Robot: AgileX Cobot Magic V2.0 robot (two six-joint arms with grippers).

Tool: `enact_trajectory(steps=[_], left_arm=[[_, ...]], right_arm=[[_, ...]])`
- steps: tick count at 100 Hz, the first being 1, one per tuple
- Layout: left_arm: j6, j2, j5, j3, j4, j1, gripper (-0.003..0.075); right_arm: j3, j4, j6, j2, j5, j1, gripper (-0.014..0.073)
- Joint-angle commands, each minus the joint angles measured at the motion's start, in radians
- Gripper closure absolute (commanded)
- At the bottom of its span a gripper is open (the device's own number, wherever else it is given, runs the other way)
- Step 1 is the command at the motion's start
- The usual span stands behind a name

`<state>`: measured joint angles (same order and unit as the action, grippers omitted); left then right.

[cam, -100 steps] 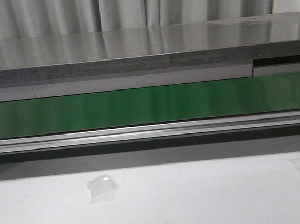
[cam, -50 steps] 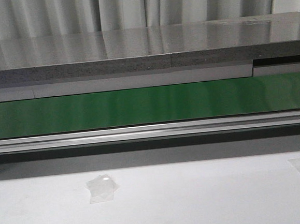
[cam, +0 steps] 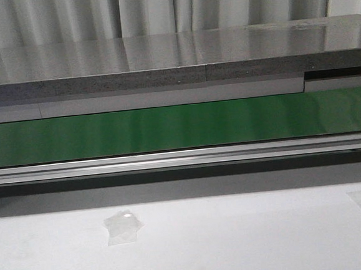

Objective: Move button from left to right

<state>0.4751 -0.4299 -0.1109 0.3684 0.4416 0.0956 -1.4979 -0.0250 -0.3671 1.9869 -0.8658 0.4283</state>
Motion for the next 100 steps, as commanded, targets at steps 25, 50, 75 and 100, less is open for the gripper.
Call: enact_trajectory(steps=[25,50,75,100], left_arm=[[-0.003,-0.003,0.074,0.027,0.013,0.006,0.0740],[-0.003,-0.003,0.074,0.027,0.013,0.006,0.0740],[-0.003,-0.003,0.074,0.027,0.013,0.006,0.0740],[-0.003,-0.003,0.074,0.027,0.013,0.006,0.0740]], right_arm=[[-0.046,0.081,0.052,-0.173,0.081,0.002,0.0053],[-0.046,0.264,0.034,-0.268,0.135,-0.077,0.0053],[-0.043,0.273,0.025,-0.369,0.193,-0.244,0.0053],[-0.035,0.273,0.025,-0.476,0.222,-0.375,0.0053]])
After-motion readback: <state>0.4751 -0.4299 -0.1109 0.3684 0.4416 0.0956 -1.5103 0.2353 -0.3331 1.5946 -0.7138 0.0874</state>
